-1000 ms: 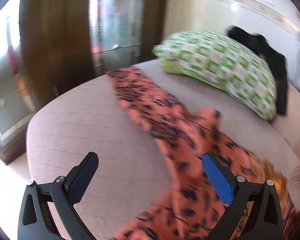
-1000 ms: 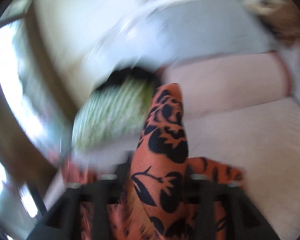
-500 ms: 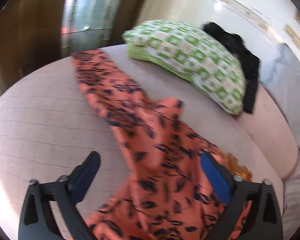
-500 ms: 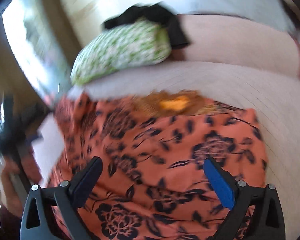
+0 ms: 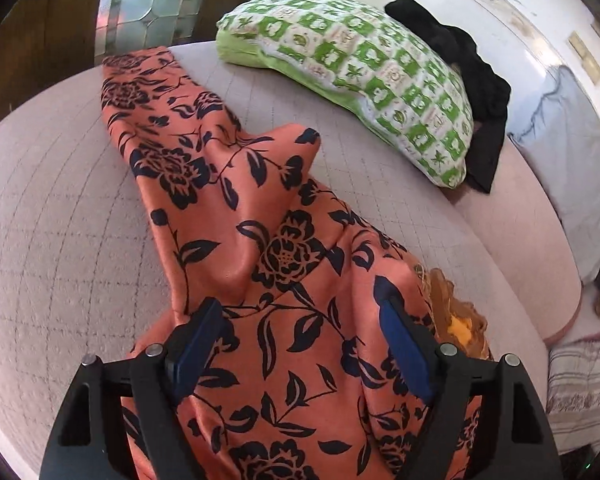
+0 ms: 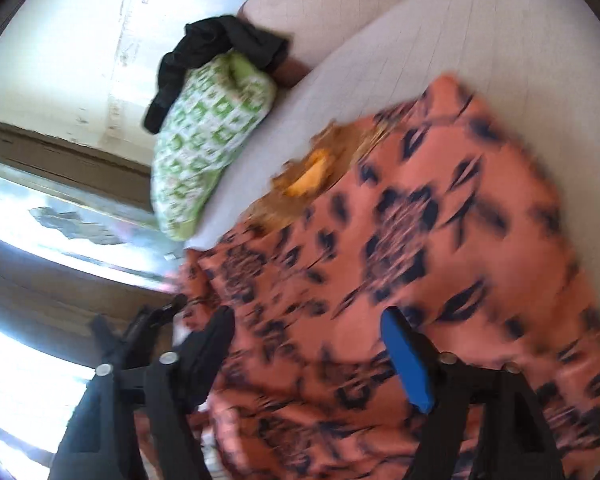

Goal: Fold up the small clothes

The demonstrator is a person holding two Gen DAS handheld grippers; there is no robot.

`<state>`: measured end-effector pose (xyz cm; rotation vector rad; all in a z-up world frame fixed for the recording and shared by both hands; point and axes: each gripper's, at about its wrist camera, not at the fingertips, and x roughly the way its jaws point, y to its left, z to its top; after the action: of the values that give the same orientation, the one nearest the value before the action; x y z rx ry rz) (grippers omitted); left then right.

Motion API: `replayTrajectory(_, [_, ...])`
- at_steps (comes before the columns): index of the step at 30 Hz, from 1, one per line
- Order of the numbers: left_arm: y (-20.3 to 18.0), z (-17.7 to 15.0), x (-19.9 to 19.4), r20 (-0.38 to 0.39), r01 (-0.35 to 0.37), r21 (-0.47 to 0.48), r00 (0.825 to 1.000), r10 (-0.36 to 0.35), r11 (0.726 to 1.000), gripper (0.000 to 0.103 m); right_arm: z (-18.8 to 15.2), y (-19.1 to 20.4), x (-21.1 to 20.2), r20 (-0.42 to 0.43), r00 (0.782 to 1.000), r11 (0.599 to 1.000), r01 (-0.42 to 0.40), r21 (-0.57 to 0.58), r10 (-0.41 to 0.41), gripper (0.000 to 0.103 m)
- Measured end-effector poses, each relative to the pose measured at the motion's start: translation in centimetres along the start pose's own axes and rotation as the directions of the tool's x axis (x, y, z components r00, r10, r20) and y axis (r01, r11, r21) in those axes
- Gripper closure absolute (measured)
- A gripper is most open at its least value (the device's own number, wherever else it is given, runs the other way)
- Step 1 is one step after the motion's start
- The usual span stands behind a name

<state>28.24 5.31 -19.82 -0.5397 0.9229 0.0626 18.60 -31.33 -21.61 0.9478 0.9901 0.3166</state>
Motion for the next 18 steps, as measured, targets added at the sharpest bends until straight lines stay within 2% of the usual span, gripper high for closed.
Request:
replayTrajectory(3, [0.0, 0.1, 0.6, -0.017, 0.004, -0.008, 1.000, -0.004, 1.000, 0.021, -0.9, 0.5, 2.0, -0.103, 0.994, 1.000, -0.024, 0.001, 0.023, 0.024])
replayTrajectory(6, [-0.7, -0.1, 1.0, -0.033, 0.006, 0.025, 0.999, -0.005, 1.000, 0.021, -1.7, -0.6, 3.7, -0.172, 0.985, 0.996, -0.014, 0.087, 0.029, 0.024])
replayTrajectory(7, [-1.0, -0.3, 0.9, -0.029, 0.010, 0.041, 1.000, -0.009, 0.999, 0.021, -1.8, -1.3, 4.2, -0.170, 0.985, 0.993, 0.004, 0.121, 0.017, 0.027])
replayTrajectory(10, [-2.2, -0.8, 0.4, -0.014, 0.041, 0.101, 0.999, -0.039, 0.994, 0.021, -1.3, -1.9, 4.0, -0.117, 0.992, 0.984, -0.029, 0.174, 0.050, 0.027])
replayTrajectory(12, [-2.9, -1.1, 0.4, -0.018, 0.061, 0.132, 0.998, -0.059, 0.989, 0.021, -0.8, -2.3, 3.9, -0.050, 0.998, 0.981, -0.039, 0.191, 0.049, 0.035])
replayTrajectory(14, [-3.4, -1.6, 0.5, -0.037, 0.083, 0.153, 0.996, -0.078, 0.985, 0.021, -0.3, -2.7, 4.1, 0.013, 1.000, 0.983, -0.030, 0.184, 0.028, 0.058])
replayTrajectory(16, [-3.7, -2.1, 0.7, -0.060, 0.107, 0.155, 0.993, -0.099, 0.982, 0.021, 0.1, -2.9, 3.6, 0.068, 0.998, 0.986, -0.007, 0.165, -0.004, 0.075])
replayTrajectory(18, [-4.2, -2.8, 1.0, -0.095, 0.143, 0.147, 0.987, -0.130, 0.979, 0.021, 0.5, -2.8, 2.7, 0.130, 0.992, 0.988, -0.027, 0.154, 0.007, 0.079])
